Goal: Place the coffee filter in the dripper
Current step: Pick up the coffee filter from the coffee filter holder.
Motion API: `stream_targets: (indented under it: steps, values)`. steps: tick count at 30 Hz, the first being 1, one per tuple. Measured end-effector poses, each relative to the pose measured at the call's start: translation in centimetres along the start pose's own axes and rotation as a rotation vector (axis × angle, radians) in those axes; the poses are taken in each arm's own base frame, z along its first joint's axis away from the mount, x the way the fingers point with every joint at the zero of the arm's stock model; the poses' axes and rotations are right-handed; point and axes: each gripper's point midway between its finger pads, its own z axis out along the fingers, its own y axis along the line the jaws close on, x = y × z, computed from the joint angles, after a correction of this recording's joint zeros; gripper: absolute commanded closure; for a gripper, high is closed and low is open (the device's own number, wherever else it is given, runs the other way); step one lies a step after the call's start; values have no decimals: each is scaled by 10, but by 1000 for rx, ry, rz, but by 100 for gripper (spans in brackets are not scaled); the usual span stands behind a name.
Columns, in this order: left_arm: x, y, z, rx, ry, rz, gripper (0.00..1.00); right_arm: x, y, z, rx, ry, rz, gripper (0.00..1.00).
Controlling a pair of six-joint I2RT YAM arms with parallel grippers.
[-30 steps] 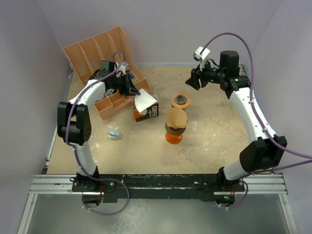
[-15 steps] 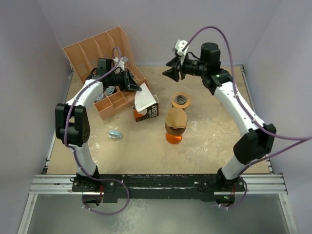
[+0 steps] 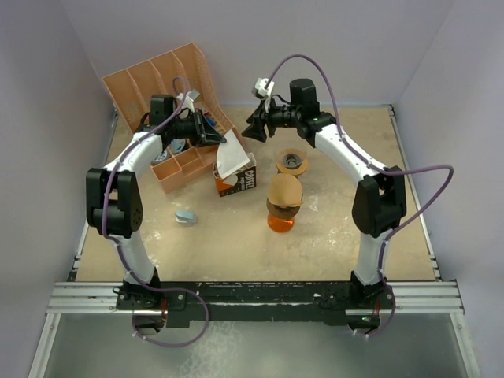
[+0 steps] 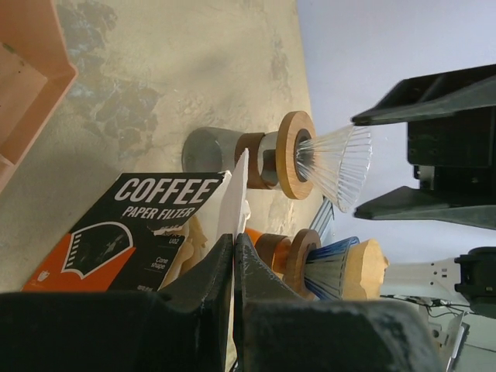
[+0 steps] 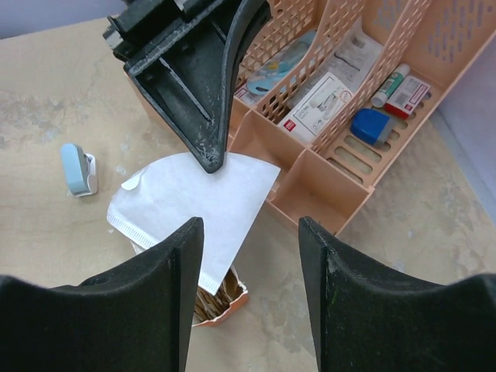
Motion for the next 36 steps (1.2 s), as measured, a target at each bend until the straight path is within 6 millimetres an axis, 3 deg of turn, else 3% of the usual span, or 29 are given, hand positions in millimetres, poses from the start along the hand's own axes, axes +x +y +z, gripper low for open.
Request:
stream_targets:
  steps: [14,22,25,29,36]
  values:
    - [-5,-29,-12,89,-40,-11,100,10,1,22,-83,9,34,30]
    - [-5,-40,-16,120,-47,-3,100,38,11,34,-167,50,101,29]
    - [-7,-45,-18,131,-54,0,100,41,18,35,-206,52,119,33]
    - [-9,-52,-20,145,-64,10,100,38,30,34,-271,32,126,46]
    - [-11,-54,-21,152,-69,15,100,30,45,30,-359,-2,138,83]
